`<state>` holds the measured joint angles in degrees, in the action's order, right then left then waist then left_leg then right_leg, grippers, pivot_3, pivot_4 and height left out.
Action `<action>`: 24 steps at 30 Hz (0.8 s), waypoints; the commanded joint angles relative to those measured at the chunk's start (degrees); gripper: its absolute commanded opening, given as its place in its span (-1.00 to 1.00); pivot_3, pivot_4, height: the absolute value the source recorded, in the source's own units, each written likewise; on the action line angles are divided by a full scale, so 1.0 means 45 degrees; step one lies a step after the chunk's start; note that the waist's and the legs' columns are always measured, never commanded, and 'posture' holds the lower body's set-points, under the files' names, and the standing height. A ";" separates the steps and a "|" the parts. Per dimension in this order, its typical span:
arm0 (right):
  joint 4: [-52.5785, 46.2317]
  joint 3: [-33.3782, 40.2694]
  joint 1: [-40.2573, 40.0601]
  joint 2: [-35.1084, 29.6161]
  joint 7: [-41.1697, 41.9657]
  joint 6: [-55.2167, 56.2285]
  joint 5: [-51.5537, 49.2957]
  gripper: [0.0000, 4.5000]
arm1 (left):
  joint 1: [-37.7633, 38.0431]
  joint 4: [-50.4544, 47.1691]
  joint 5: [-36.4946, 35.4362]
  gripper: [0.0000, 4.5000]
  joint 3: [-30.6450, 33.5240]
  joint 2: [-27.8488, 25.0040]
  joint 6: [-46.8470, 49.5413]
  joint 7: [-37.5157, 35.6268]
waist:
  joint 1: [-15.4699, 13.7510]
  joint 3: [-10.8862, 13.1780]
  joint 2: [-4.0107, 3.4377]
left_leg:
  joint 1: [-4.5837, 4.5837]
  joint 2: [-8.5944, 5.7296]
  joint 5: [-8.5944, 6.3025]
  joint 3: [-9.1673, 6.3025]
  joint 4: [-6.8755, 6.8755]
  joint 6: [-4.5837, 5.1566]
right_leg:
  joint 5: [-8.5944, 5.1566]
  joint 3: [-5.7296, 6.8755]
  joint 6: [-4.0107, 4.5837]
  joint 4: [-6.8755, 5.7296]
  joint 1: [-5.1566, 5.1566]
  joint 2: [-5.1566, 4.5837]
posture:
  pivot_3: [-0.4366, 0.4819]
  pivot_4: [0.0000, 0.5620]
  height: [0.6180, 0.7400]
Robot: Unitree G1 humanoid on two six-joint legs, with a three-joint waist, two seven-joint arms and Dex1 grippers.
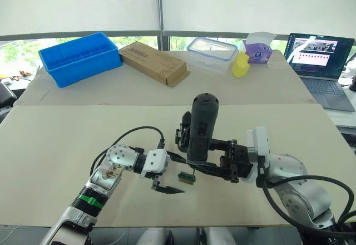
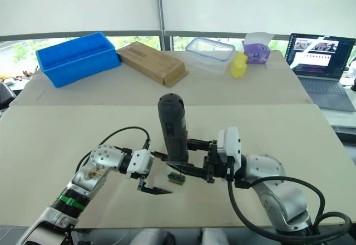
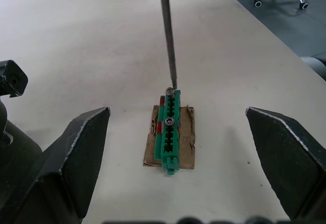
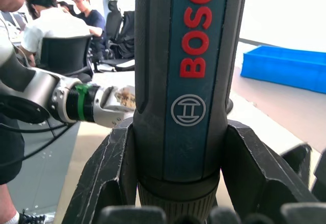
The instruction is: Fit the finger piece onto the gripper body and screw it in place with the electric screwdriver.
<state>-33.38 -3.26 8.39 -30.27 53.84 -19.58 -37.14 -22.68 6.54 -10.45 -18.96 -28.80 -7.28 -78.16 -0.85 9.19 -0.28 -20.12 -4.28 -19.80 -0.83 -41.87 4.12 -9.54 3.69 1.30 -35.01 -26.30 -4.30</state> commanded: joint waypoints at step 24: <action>-0.0757 0.0285 0.0808 -0.0157 -0.0662 -0.0685 -0.0734 -0.15 | -0.0155 -0.0349 -0.0054 1.00 -0.0047 0.0042 -0.0086 0.0048 | -0.0003 0.0000 0.0001 | 0.0000 0.0000 0.0000 0.0000 0.0001 0.0001 | 0.0000 0.0000 0.0000 0.0000 0.0000 0.0000 | -0.05 -0.47 1.00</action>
<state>-34.42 -3.30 10.99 -31.19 51.07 -22.98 -38.03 -22.71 6.54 -10.35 -19.17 -28.73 -7.32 -78.14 -0.86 9.19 -0.27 -20.12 -4.27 -19.80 -0.84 -41.86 4.13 -9.54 3.69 1.30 -35.01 -26.30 -4.30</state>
